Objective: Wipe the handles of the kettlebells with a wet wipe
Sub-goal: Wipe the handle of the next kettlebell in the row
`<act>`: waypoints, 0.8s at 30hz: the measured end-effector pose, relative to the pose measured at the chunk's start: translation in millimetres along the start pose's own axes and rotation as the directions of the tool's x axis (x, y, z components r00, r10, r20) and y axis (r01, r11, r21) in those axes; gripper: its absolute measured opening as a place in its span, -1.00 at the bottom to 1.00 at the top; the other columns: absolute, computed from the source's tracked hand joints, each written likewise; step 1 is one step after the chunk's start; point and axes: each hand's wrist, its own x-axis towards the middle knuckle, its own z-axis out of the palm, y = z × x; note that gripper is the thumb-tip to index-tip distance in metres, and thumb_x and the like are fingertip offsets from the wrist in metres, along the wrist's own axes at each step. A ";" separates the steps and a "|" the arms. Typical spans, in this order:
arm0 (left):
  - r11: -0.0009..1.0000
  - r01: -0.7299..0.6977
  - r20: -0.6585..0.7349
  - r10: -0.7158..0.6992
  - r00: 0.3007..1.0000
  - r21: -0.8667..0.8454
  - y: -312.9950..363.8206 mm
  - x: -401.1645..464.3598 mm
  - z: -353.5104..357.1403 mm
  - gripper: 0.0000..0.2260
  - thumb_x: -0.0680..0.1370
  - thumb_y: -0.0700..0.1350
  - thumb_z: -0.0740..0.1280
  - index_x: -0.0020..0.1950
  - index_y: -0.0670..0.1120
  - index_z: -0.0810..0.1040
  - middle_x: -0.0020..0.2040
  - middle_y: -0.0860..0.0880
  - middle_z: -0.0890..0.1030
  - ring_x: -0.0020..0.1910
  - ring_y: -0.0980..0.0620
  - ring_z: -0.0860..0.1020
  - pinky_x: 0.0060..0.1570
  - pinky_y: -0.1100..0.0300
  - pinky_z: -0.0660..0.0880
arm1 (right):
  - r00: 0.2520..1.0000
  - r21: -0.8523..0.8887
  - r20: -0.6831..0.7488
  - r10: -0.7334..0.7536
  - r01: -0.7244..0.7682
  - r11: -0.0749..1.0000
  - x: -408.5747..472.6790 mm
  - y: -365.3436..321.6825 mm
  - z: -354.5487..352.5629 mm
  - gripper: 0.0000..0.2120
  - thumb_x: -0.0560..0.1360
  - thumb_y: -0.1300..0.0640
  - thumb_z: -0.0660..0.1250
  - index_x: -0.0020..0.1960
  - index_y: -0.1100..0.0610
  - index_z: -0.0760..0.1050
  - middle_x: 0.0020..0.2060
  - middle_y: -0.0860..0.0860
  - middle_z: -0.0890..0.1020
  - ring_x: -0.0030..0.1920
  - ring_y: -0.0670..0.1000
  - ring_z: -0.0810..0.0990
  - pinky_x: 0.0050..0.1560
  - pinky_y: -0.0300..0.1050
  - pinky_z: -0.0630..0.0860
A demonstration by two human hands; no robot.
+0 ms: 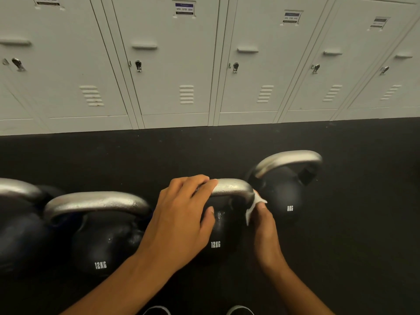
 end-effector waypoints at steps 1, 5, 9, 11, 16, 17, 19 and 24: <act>1.000 0.002 0.001 -0.002 1.000 -0.003 0.4 -0.3 0.2 -0.53 0.51 -0.06 0.44 0.43 0.03 0.52 0.35 0.08 0.53 0.31 0.02 0.48 0.22 0.08 0.41 | 1.000 -0.005 -0.005 -0.019 0.019 1.000 0.4 -4.4 1.2 -0.48 0.69 -0.14 0.01 0.54 0.01 0.45 0.45 -0.01 0.56 0.53 -0.01 0.42 0.60 0.22 0.24; 1.000 0.008 0.001 -0.008 1.000 -0.010 -0.2 -1.1 -0.2 -0.51 0.50 -0.09 0.47 0.43 0.03 0.52 0.35 0.07 0.53 0.30 0.00 0.48 0.22 0.04 0.46 | 0.991 -0.083 0.045 -0.127 0.131 0.988 -12.0 -11.4 8.8 -0.45 0.70 -0.11 -0.01 0.67 -0.04 0.20 0.60 -0.21 0.32 0.62 -0.19 0.19 0.65 0.03 0.10; 1.000 -0.001 0.000 0.001 1.000 -0.012 -2.1 -0.9 -0.2 -0.51 0.50 -0.09 0.47 0.43 0.02 0.51 0.35 0.07 0.53 0.27 -0.01 0.50 0.19 0.01 0.50 | 0.991 -0.096 0.043 -0.128 0.131 0.987 -17.2 -3.5 8.5 -0.42 0.67 -0.20 0.02 0.67 -0.11 0.13 0.62 -0.20 0.29 0.62 -0.18 0.21 0.64 0.01 0.16; 1.000 -0.003 -0.001 0.003 1.000 -0.014 -2.5 -0.8 -0.3 -0.52 0.51 -0.07 0.44 0.43 0.03 0.51 0.35 0.08 0.53 0.27 0.00 0.49 0.19 0.03 0.48 | 0.995 -0.085 0.010 -0.101 0.101 0.991 -9.7 -3.6 6.2 -0.42 0.67 -0.22 0.01 0.63 -0.04 0.29 0.55 -0.07 0.44 0.59 -0.07 0.32 0.62 0.15 0.21; 1.000 0.005 -0.006 -0.005 1.000 -0.012 -1.7 -0.5 -0.1 -0.52 0.50 -0.09 0.47 0.42 0.01 0.53 0.34 0.07 0.55 0.26 0.00 0.49 0.18 0.05 0.46 | 0.991 -0.105 0.008 -0.134 0.135 0.985 -5.1 -18.5 9.4 -0.35 0.61 -0.27 0.01 0.61 -0.01 0.33 0.52 -0.14 0.47 0.57 -0.15 0.33 0.62 0.05 0.22; 1.000 0.005 -0.009 -0.006 1.000 -0.013 -1.5 -0.6 0.3 -0.52 0.50 -0.09 0.47 0.42 0.01 0.53 0.34 0.07 0.55 0.26 0.00 0.49 0.18 0.05 0.45 | 0.987 -0.110 0.015 -0.161 0.162 0.981 -8.4 -19.8 11.1 -0.34 0.60 -0.27 0.01 0.63 -0.02 0.28 0.55 -0.21 0.42 0.58 -0.21 0.28 0.63 -0.03 0.18; 1.000 0.006 -0.013 -0.006 1.000 -0.017 -1.4 -0.6 0.8 -0.52 0.49 -0.10 0.48 0.42 0.01 0.54 0.34 0.07 0.55 0.25 0.00 0.49 0.18 0.05 0.45 | 0.978 -0.126 0.051 -0.202 0.207 0.970 -16.1 -18.6 13.5 -0.34 0.62 -0.25 0.02 0.66 -0.04 0.17 0.60 -0.27 0.30 0.61 -0.25 0.18 0.64 -0.13 0.13; 1.000 0.014 -0.014 -0.014 1.000 -0.020 -0.6 -0.1 0.9 -0.52 0.49 -0.09 0.46 0.42 0.01 0.54 0.34 0.06 0.56 0.25 -0.01 0.51 0.18 0.01 0.49 | 0.991 -0.110 0.004 -0.134 0.133 0.985 -8.4 -10.2 6.6 -0.40 0.64 -0.25 0.01 0.61 -0.07 0.33 0.53 -0.12 0.46 0.58 -0.11 0.33 0.62 0.09 0.22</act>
